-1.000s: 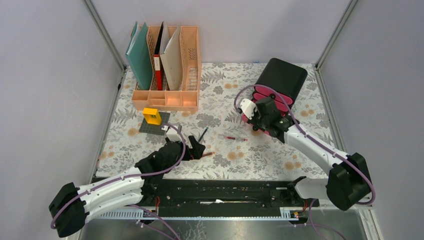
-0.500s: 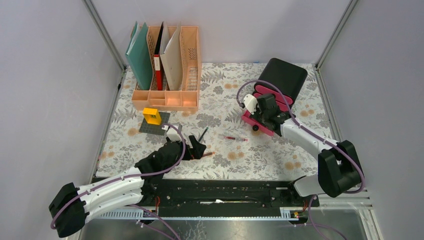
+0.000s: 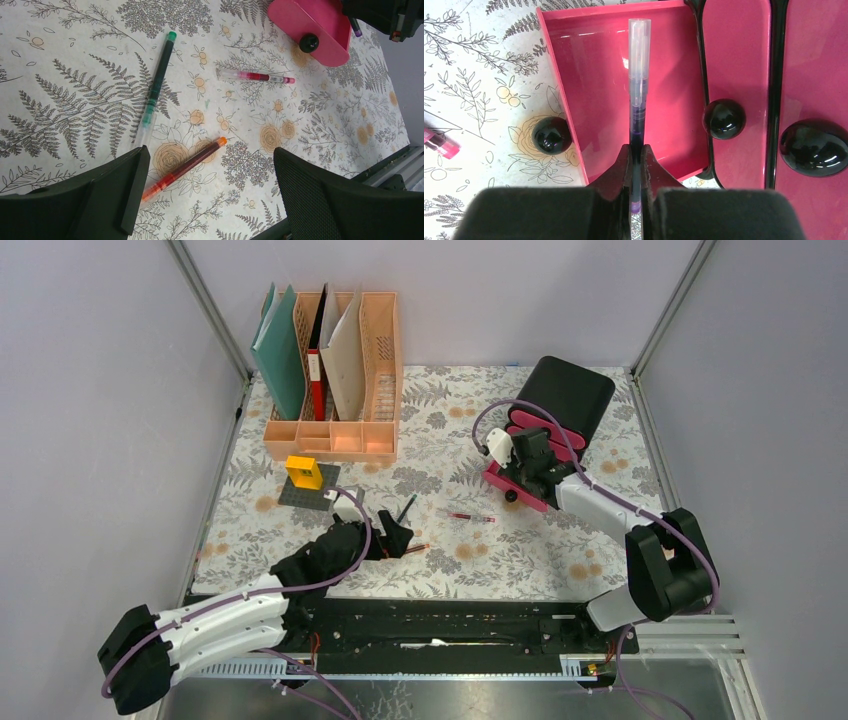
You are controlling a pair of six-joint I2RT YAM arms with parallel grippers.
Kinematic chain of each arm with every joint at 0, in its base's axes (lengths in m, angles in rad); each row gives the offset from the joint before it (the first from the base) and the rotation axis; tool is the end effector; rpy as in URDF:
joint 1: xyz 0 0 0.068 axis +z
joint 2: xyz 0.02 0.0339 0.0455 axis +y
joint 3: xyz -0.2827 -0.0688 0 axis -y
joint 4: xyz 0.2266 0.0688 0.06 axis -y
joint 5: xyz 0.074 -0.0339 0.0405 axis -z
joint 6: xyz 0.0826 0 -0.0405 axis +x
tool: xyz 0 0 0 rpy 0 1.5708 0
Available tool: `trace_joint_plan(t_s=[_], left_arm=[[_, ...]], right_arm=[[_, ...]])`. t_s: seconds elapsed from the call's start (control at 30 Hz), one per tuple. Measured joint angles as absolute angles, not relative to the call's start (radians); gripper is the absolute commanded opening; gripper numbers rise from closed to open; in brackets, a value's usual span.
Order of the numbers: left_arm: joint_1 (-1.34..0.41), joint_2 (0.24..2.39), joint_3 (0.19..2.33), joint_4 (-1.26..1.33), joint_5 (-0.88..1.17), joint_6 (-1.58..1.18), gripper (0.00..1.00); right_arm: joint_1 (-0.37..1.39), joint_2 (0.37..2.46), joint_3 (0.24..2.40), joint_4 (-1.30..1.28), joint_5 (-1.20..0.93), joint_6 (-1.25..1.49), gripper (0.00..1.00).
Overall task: Organize the desk
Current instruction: Place the stationery in the drawer.
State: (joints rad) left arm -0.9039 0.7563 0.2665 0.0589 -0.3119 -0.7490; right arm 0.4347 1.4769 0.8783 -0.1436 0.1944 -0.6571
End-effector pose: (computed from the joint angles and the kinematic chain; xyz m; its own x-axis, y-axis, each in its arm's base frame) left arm 0.1320 -0.1267 0.1901 -0.5810 -0.3097 -0.7527 0.2455 0.8151 -0.5248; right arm 0.3049 0.1240 0.2120 -0.3119 -0.8056 -0.5038 -0.5994 0.5782 -0.5535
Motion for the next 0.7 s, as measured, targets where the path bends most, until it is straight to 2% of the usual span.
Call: trace_joint_plan(t_s=[0.07,0.17,0.2,0.23,0.33,0.6,0.63,0.67,0.7], left_arm=[[-0.904,0.760,0.266,0.064,-0.310,-0.749,0.99],[-0.904,0.762,0.266,0.063,-0.309,-0.749,0.99],[-0.904,0.762,0.266,0.064,-0.309,-0.749,0.99],[-0.904,0.762,0.266,0.064,-0.309,-0.749,0.99],[-0.904,0.762,0.266,0.063,-0.306,-0.749,0.99],[-0.904,0.761,0.266,0.062,-0.280,-0.748,0.99],[-0.904,0.761,0.266,0.062,-0.274,-0.746,0.99],[-0.904,0.761,0.267,0.061,-0.266,-0.742,0.99],[-0.904,0.761,0.267,0.060,-0.258,-0.739,0.99]], right_arm=[[0.434,1.478,0.878,-0.142,0.196,-0.657,0.04],[0.432,1.484,0.878,-0.135,0.200,-0.657,0.13],[0.432,1.488,0.878,-0.133,0.201,-0.657,0.18],[0.431,1.493,0.878,-0.130,0.202,-0.655,0.27],[0.431,1.506,0.878,-0.129,0.202,-0.652,0.43],[0.431,1.498,0.878,-0.138,0.193,-0.640,0.65],[0.430,1.488,0.878,-0.150,0.186,-0.638,0.70],[0.430,1.476,0.878,-0.161,0.173,-0.636,0.90],[0.430,1.459,0.879,-0.178,0.153,-0.636,0.98]])
